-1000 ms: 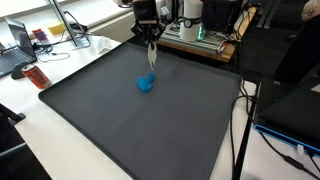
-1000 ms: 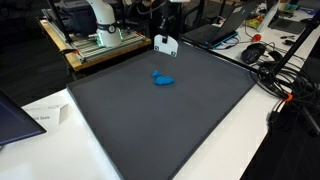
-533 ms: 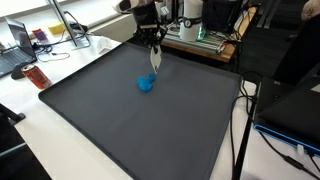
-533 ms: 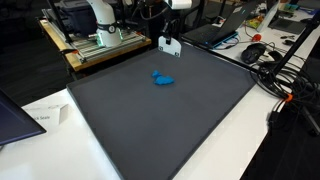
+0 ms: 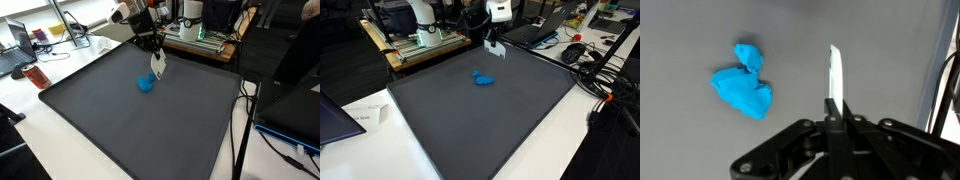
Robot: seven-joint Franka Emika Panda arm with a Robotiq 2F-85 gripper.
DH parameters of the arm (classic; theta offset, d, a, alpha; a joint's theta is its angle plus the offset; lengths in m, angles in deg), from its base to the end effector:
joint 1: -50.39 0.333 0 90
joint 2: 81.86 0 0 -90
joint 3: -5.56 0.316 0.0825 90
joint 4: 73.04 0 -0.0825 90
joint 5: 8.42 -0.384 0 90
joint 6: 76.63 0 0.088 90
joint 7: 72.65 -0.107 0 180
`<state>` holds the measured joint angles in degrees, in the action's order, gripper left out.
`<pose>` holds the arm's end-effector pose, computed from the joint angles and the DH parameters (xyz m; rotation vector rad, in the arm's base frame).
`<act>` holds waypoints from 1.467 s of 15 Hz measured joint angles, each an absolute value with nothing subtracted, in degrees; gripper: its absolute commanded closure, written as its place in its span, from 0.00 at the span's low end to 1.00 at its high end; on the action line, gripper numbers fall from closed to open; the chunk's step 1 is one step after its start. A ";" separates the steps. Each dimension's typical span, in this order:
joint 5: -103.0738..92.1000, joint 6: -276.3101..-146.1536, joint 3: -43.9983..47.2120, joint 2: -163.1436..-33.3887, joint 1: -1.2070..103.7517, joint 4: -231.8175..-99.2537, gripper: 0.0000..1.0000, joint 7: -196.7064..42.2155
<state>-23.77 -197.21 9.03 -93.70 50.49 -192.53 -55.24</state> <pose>0.5542 0.0467 0.3138 -2.8670 -0.2983 0.2291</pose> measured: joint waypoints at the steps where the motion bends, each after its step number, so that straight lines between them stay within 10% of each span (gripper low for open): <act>1: -24.77 -196.89 9.03 -94.38 50.06 -191.92 0.99 -54.51; 22: -35.49 -186.63 9.10 -111.63 37.69 -178.82 0.99 -34.06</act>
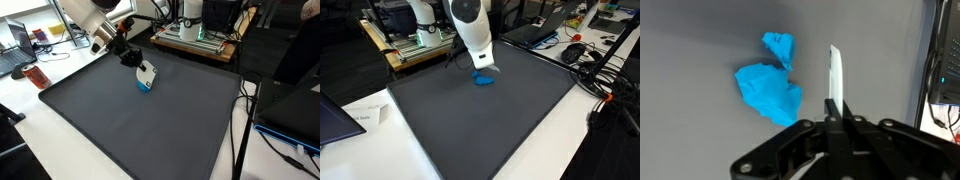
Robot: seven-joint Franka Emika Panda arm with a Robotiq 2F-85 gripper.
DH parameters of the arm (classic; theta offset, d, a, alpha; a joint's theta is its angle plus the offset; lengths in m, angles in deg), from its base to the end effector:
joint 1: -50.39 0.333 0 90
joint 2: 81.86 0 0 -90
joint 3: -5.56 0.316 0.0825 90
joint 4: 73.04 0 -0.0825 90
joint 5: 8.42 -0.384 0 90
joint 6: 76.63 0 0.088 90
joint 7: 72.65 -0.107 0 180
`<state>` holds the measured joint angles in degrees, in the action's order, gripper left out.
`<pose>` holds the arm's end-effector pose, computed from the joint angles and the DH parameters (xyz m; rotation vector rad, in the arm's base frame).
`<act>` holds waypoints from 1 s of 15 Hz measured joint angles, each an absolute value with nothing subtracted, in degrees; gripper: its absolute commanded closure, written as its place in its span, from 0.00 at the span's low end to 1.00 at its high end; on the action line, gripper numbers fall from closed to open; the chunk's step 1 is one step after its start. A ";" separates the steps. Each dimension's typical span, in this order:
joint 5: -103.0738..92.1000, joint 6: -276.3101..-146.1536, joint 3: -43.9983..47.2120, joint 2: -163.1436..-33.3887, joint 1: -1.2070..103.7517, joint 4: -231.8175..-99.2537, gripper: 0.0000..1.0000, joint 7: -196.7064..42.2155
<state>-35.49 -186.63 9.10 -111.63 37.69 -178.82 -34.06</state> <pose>0.5927 -0.0646 0.2224 -2.5345 -0.3134 0.2982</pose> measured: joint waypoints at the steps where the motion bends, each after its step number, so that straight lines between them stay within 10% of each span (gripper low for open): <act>1: -35.93 -185.84 9.10 -112.21 37.08 -178.17 0.99 -33.31; 15: -33.02 -191.15 7.99 -102.46 40.23 -183.05 0.99 -38.48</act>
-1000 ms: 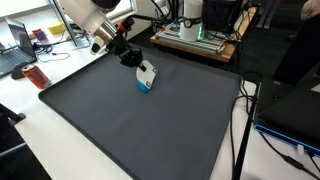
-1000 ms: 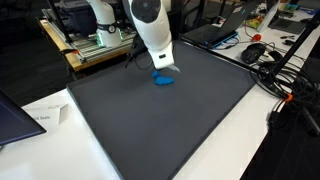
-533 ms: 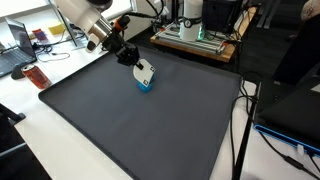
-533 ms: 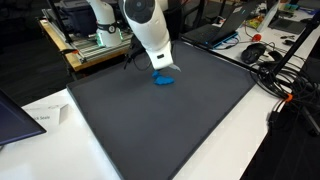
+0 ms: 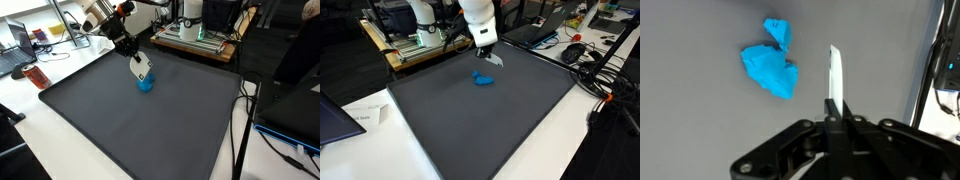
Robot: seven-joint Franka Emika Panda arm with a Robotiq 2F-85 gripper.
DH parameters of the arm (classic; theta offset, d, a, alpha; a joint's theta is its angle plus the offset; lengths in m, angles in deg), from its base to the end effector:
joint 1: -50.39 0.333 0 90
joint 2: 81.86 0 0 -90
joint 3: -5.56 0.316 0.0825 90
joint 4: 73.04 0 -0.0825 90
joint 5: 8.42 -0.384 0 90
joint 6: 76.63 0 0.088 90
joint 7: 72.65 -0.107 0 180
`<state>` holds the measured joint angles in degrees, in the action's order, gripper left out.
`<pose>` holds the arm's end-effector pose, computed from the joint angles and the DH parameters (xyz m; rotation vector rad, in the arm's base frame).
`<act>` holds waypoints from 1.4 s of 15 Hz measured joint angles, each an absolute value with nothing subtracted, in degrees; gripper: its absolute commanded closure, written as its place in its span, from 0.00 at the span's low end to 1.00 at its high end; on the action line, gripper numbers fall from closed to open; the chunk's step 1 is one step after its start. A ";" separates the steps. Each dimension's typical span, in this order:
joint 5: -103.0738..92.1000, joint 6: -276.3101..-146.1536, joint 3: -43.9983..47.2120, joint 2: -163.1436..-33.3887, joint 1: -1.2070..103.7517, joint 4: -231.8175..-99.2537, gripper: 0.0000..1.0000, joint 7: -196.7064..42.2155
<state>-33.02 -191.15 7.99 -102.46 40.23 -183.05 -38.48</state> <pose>0.5901 -0.0555 0.2900 -2.6682 -0.3009 0.1692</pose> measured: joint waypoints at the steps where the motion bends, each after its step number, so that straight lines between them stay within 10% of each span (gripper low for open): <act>1: -32.16 -192.98 7.75 -101.17 40.72 -184.27 0.99 -39.79; 21: -42.25 -224.85 6.39 -84.49 42.28 -211.41 0.99 -37.77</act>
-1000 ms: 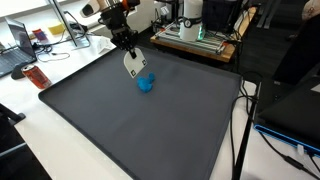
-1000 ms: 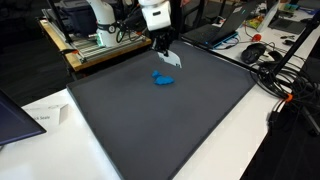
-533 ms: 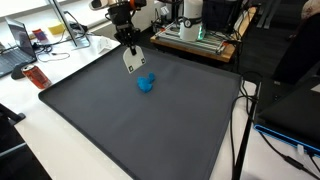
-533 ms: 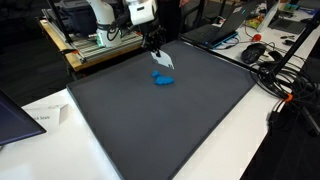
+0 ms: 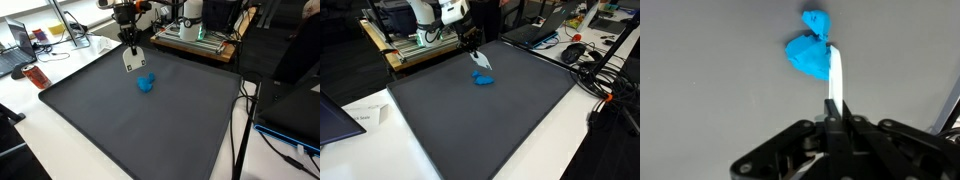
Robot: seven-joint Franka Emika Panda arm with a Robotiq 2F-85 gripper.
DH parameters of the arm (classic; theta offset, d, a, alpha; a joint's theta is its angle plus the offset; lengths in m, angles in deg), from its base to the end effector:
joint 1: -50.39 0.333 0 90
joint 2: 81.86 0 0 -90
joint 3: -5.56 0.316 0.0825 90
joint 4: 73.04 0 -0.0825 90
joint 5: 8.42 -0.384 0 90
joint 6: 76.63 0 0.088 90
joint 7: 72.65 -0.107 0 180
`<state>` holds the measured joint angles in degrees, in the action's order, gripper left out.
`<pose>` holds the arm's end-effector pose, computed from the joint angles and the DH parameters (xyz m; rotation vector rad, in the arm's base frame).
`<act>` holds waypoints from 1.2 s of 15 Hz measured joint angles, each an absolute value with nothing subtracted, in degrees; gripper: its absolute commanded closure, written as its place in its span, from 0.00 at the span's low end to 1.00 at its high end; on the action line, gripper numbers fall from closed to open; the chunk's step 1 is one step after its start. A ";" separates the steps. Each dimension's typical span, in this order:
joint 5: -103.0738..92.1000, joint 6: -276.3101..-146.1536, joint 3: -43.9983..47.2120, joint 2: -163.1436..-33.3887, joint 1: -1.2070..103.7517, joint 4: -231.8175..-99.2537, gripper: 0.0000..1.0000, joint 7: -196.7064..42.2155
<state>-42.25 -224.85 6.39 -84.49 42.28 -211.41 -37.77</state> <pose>0.4957 -0.0737 0.3013 -2.8489 0.0076 -0.3384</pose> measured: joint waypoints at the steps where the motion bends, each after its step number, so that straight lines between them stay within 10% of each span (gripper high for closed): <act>1: -43.24 -226.28 6.37 -84.40 42.46 -211.94 0.99 -37.68; 18: -66.82 -236.96 7.10 -84.39 42.79 -218.52 0.99 -21.24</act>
